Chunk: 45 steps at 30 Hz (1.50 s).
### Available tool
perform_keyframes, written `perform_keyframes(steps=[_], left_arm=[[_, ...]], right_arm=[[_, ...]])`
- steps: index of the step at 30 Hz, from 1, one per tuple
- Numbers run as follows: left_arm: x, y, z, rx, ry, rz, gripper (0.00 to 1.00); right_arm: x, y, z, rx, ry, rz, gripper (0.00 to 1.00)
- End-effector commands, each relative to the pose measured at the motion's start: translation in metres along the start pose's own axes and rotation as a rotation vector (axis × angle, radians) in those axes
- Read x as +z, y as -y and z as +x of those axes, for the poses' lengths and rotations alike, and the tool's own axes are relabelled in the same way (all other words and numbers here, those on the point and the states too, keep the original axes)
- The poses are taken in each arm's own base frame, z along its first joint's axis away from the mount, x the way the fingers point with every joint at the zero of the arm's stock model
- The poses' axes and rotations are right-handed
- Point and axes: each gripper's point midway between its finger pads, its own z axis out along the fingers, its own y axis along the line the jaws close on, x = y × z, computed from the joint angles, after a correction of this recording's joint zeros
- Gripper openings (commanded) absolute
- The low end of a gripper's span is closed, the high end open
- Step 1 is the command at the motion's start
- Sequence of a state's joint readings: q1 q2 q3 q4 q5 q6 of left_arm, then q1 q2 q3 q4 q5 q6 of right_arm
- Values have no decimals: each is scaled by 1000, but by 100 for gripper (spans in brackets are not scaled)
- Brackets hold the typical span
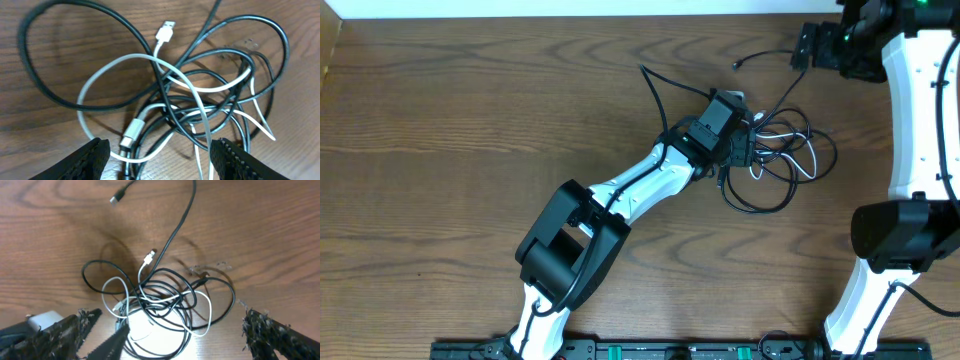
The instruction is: Untangle cables
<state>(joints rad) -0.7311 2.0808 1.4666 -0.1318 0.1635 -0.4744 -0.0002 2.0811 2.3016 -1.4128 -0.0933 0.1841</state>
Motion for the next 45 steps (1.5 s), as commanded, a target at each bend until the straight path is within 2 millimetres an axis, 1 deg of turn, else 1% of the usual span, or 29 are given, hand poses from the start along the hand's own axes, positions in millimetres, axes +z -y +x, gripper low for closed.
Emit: perform_keyframes(steps=[1,6,10,12,13,15,16,19,25,29,33,34,35,36,38,40,43,45], left_arm=[[8,-11,0,-12,15,-56,69],[8,-6,5,-16,0,-40,69],[9,3,10,-1,-6,-29,69],[9,14,13,25,-18,11,67],[9,23,14,46,-24,51,66],[8,39,13,92,-25,127,66],[7,42,13,100,-23,141,66],[7,41,11,112,-16,141,66],[9,33,10,111,-7,94,66],[12,17,11,106,2,13,66],[18,10,19,99,-22,-8,65],[19,9,21,95,-29,-12,63],[19,8,22,94,-33,-15,59],[19,8,23,91,-36,-16,51],[18,7,21,89,-33,-17,32],[16,5,19,73,-33,-21,8],[5,-1,10,25,-26,-32,7],[-8,-5,0,14,-12,-38,7]], right_arm=[[7,-12,6,-56,-15,-49,99],[19,-15,9,-54,-27,-73,99],[19,-13,7,-50,-21,-71,99],[19,-12,6,-56,-19,-70,99],[19,-12,6,-60,-19,-70,99],[19,-12,6,-67,-17,-70,99],[19,-12,5,-67,-15,-71,99],[19,-10,4,-64,-13,-69,99],[19,-10,4,-71,-12,-70,99],[19,-10,5,-70,-16,-69,99],[19,-10,7,-70,-25,-68,99],[19,-10,8,-69,-28,-68,99],[19,-10,9,-69,-30,-67,99],[19,-9,9,-69,-33,-67,99],[19,-9,10,-68,-35,-67,99],[20,-9,11,-68,-38,-66,99],[24,-8,14,-66,-53,-64,99],[29,-7,18,-64,-69,-62,99]])
